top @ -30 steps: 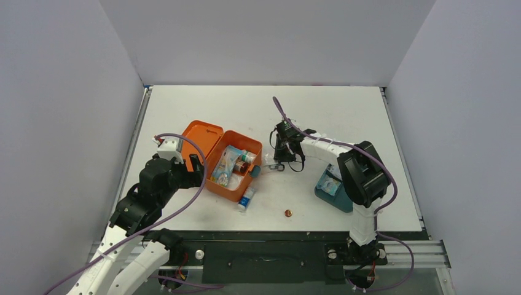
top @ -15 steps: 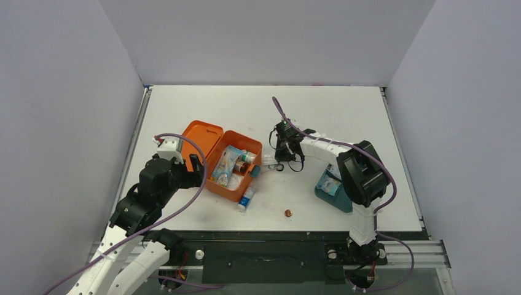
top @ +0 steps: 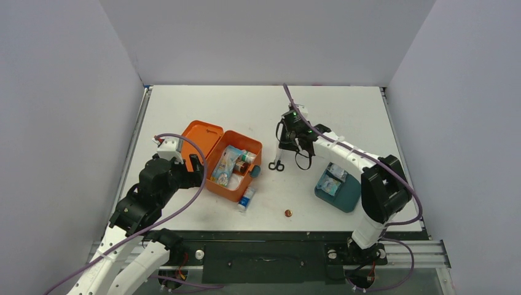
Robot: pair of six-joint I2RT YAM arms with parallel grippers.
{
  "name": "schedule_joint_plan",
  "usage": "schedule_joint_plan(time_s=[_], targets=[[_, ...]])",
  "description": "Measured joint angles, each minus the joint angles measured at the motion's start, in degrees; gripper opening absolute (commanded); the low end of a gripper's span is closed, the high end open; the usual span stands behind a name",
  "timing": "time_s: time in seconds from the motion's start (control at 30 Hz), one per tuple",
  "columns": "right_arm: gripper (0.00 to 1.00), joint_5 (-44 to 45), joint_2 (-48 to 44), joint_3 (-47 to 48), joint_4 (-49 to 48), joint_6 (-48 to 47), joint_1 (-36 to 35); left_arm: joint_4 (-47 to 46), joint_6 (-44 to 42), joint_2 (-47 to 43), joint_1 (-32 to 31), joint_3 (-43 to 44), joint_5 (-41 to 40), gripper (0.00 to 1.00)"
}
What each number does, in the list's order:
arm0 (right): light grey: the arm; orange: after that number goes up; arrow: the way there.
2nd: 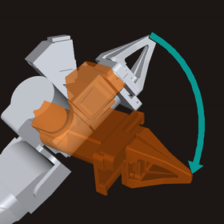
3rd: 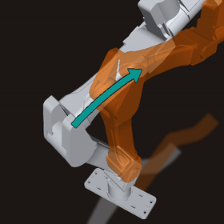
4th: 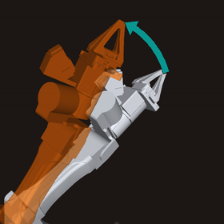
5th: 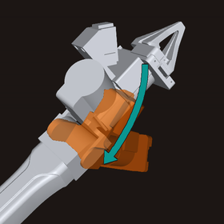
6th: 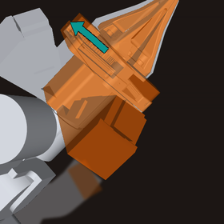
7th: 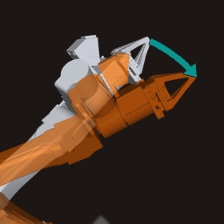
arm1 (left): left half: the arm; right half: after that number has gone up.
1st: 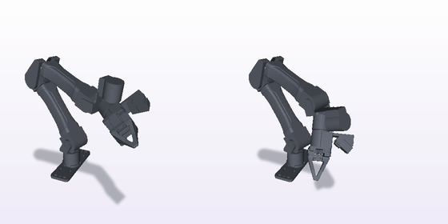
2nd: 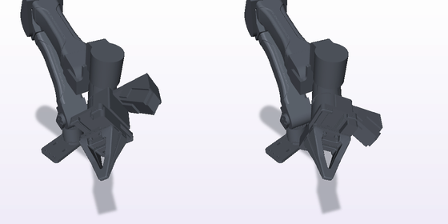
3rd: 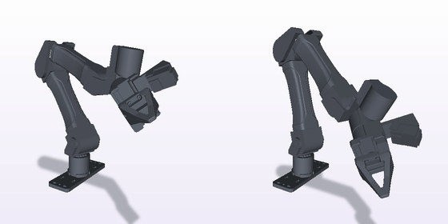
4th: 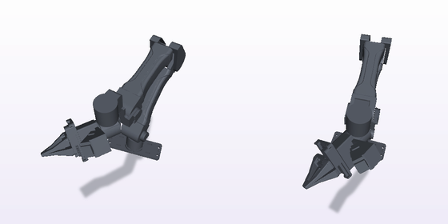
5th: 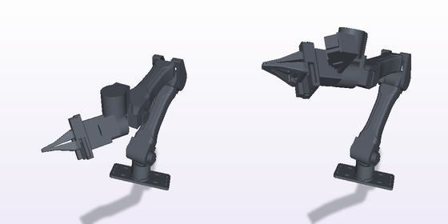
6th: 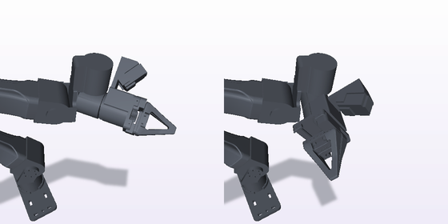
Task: Organize the medicine kit
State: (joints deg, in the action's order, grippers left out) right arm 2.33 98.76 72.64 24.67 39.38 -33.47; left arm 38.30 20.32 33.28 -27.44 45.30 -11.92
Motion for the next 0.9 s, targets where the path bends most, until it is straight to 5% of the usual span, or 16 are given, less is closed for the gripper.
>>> schedule_joint_plan(time_s=[0.9], targets=[[0.00,5.84,-13.44,0.44,7.30,-1.22,-7.08,-0.02,0.00,-0.26,0.00,0.00,1.27,0.78]])
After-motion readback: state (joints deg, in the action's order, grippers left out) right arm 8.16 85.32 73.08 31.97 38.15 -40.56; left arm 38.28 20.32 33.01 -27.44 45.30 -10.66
